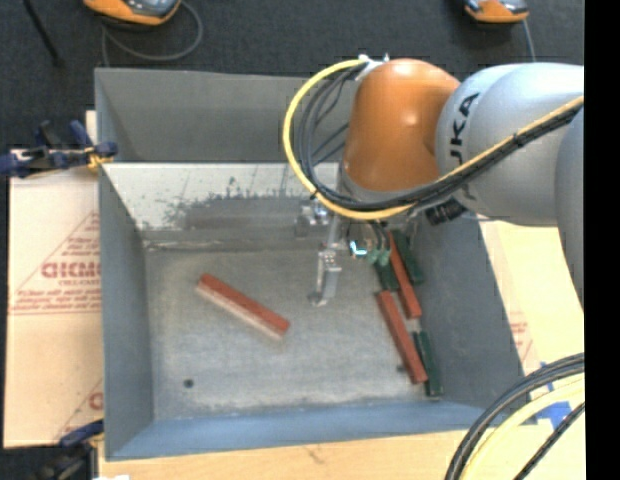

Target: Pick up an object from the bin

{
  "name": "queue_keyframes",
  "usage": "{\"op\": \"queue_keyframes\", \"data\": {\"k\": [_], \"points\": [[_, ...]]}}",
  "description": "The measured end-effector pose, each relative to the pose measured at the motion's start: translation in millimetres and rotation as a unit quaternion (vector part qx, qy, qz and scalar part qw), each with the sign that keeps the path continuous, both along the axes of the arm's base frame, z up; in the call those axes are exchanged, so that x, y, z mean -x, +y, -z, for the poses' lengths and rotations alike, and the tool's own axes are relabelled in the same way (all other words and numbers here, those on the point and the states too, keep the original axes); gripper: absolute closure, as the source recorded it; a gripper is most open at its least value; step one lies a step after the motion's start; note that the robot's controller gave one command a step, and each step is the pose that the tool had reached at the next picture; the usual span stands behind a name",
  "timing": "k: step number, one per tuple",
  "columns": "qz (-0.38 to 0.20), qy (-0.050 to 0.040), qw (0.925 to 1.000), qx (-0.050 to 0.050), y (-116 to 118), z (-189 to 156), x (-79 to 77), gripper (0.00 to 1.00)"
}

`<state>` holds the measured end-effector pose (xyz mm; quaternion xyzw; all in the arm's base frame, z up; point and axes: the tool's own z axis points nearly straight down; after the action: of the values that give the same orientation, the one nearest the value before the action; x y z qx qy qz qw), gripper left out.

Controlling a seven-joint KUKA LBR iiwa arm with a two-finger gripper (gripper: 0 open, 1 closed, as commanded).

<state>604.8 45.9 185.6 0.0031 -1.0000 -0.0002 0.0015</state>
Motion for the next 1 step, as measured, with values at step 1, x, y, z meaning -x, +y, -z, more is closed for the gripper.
{"op": "queue_keyframes", "data": {"k": [1], "points": [[0.049,0.0003,0.9988,-0.001,58.1,118.9,-8.9,0.0]]}}
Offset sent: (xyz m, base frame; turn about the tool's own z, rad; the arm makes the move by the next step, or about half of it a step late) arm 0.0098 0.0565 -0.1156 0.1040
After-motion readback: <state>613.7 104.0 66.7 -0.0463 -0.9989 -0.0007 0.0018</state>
